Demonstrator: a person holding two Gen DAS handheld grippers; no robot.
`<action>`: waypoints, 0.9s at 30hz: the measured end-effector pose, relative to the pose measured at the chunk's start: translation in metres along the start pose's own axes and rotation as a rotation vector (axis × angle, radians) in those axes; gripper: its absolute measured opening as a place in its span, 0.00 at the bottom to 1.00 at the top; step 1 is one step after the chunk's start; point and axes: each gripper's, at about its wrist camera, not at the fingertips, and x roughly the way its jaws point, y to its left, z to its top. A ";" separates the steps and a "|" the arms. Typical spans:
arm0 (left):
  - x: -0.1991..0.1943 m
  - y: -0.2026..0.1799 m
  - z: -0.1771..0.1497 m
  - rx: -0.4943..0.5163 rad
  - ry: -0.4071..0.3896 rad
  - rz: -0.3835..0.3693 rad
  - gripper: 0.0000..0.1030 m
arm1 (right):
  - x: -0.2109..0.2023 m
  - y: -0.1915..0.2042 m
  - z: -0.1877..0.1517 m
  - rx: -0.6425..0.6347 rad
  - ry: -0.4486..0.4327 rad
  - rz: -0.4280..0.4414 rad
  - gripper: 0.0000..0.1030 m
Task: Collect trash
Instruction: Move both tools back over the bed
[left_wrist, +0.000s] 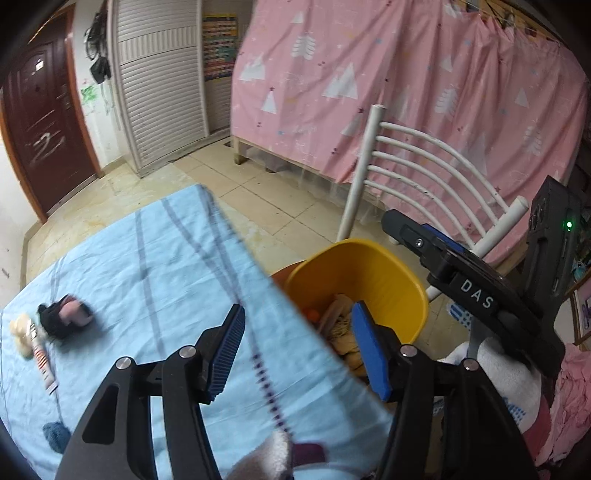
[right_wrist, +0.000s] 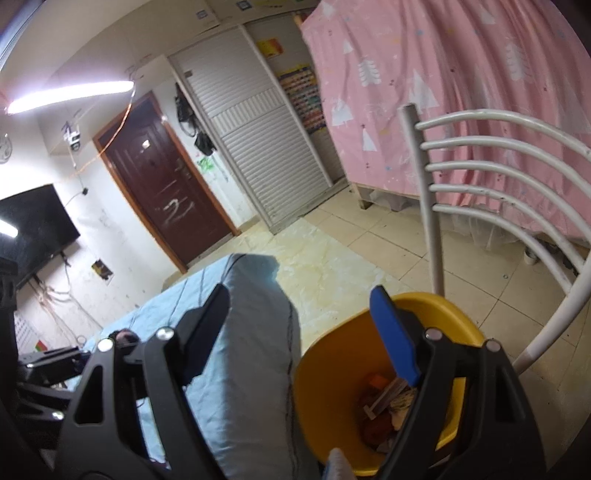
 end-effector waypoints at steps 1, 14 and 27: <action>-0.004 0.007 -0.003 -0.007 -0.003 0.004 0.51 | 0.003 0.005 -0.003 -0.008 0.006 0.005 0.73; -0.039 0.088 -0.040 -0.116 -0.037 0.075 0.59 | 0.027 0.064 -0.014 -0.094 0.077 0.042 0.79; -0.067 0.167 -0.088 -0.233 -0.047 0.152 0.67 | 0.054 0.134 -0.022 -0.215 0.155 0.100 0.82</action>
